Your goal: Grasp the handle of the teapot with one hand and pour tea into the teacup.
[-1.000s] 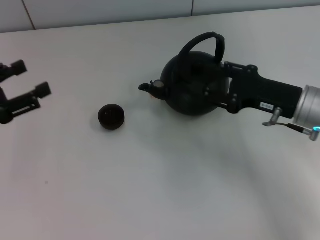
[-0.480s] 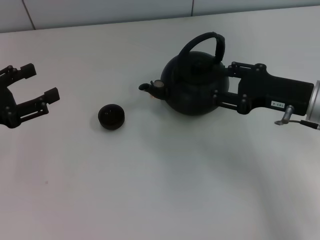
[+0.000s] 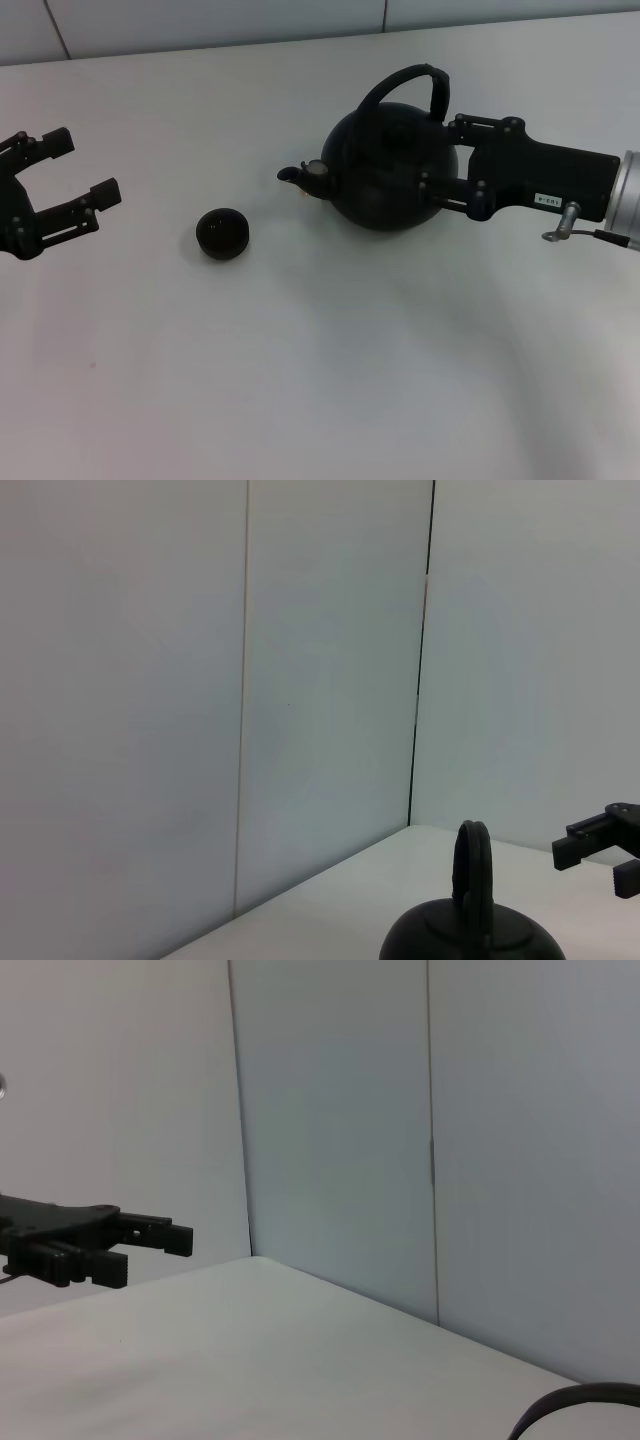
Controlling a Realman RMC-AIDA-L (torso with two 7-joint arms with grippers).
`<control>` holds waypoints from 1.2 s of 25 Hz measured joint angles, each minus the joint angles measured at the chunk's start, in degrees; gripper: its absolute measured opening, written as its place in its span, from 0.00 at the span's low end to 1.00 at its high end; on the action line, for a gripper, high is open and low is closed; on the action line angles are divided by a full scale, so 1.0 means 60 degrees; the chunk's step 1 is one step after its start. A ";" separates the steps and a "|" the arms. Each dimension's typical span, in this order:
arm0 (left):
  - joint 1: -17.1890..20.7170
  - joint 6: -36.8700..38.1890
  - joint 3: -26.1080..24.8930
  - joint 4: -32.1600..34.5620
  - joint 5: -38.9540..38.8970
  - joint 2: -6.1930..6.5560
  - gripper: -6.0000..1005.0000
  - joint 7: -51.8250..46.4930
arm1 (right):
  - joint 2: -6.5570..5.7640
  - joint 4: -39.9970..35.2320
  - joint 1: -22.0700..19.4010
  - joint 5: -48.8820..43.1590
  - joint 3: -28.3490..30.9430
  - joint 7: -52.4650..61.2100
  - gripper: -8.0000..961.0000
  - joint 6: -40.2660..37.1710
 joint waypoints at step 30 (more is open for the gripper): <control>0.0025 0.0243 0.0234 0.0000 0.0055 0.0000 0.84 -0.0009 | 0.0001 -0.0033 0.0145 0.0001 -0.0206 -0.0006 0.64 0.0038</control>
